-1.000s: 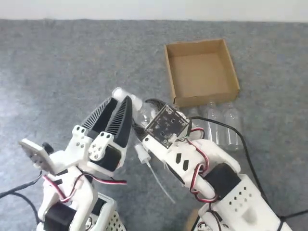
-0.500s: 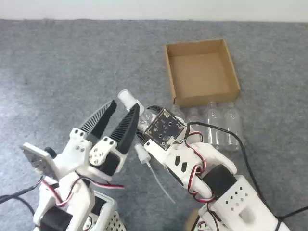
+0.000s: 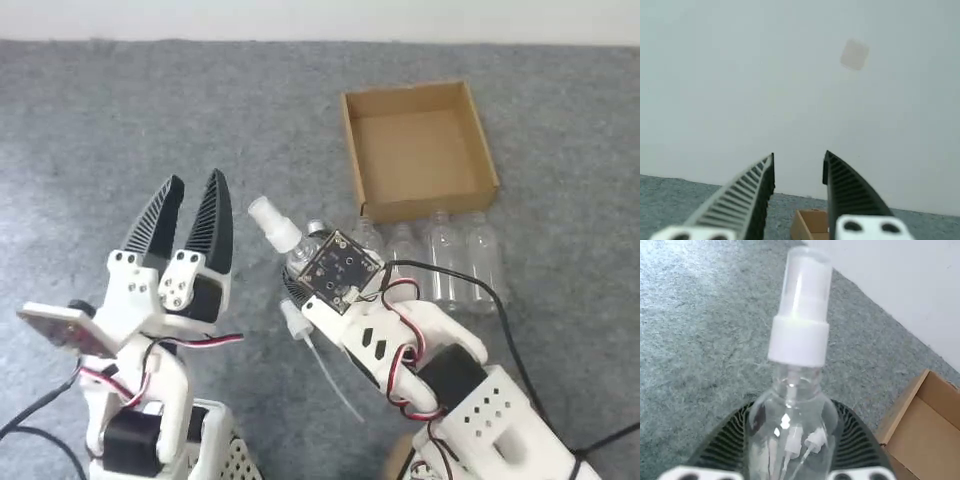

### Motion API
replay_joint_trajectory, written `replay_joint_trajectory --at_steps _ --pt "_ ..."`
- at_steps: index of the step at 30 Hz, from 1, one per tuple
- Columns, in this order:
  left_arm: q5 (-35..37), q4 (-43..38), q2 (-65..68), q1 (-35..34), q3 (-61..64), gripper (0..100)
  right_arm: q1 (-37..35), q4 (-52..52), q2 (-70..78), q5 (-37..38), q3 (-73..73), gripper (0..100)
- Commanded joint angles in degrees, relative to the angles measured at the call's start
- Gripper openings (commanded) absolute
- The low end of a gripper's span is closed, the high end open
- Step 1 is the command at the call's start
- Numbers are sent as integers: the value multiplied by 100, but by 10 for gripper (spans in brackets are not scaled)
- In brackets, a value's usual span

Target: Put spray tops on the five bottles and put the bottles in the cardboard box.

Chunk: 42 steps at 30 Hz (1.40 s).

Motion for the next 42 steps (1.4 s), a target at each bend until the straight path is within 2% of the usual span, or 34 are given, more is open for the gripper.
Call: replay_joint_trajectory --at_steps 1,6,13,17,24,30,34,38,42 --pt "-97 -255 0 -35 101 145 136 -154 -180 132 -123 6" --pt "-97 -422 0 18 382 145 136 -154 -189 123 -132 6" --pt "-466 -202 -9 941 558 141 110 -145 -514 123 -97 6" --pt "-466 0 -26 1196 541 141 110 -154 -505 123 -26 6" --pt "-466 62 -35 1160 532 141 145 -154 -567 123 -9 6" --pt "-440 246 -44 563 207 141 136 75 -576 167 -35 6" --pt "-440 598 -44 484 -57 141 171 -31 -576 167 -53 6" --pt "-448 756 -35 492 -84 141 910 -488 -488 97 -255 6" --pt "-457 756 -9 527 -66 141 1974 -673 -57 -607 -1152 6"
